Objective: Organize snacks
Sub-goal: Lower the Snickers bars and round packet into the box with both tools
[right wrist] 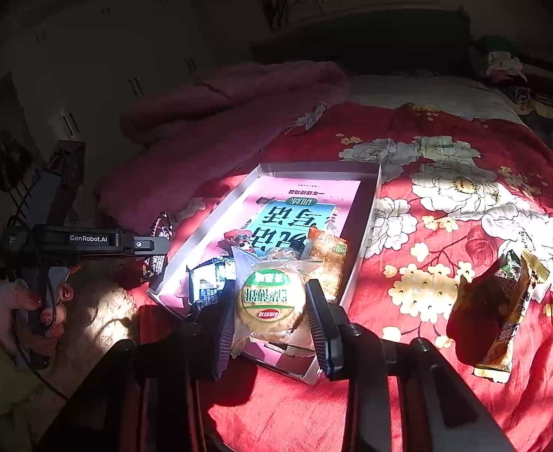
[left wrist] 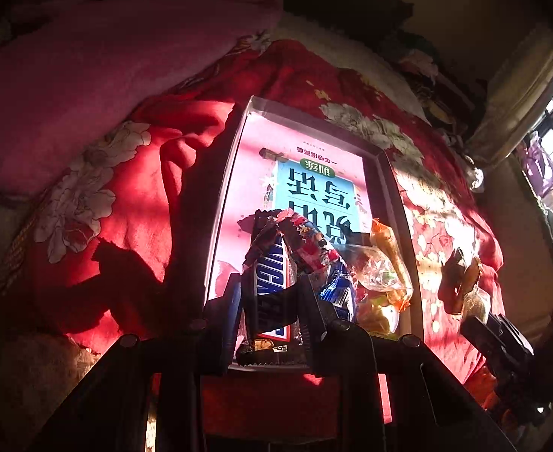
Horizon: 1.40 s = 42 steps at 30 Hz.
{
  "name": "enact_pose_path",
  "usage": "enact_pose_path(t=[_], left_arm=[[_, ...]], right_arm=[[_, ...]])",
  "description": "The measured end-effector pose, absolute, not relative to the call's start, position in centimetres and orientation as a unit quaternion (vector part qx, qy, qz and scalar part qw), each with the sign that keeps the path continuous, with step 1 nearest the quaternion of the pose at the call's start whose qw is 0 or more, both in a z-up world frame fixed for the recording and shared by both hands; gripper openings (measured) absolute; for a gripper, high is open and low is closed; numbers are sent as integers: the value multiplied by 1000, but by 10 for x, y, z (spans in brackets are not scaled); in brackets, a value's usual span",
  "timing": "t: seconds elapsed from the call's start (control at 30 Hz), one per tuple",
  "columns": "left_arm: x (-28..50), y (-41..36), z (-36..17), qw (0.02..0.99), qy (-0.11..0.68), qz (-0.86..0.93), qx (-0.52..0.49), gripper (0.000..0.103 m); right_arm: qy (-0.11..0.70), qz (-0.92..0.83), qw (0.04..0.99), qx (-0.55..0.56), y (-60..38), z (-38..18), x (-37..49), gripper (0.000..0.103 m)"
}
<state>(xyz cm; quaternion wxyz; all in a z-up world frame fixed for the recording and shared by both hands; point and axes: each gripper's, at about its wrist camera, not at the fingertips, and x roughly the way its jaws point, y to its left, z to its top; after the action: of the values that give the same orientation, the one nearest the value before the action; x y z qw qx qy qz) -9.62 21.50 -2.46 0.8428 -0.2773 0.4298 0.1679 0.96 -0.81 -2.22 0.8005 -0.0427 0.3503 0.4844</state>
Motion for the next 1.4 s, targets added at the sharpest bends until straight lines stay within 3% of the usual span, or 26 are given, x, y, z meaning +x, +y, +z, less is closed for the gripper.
enact_pose_path(t=[0.43,1.4], left_arm=[[-87,204,-39,845,453,169,-229,29],[-81,198,-52,839,471,158,-223,29]], right_arm=[[356,490,793,-61,13,-30,9,36],[362,523,763,-118,64,-51,-2,36]])
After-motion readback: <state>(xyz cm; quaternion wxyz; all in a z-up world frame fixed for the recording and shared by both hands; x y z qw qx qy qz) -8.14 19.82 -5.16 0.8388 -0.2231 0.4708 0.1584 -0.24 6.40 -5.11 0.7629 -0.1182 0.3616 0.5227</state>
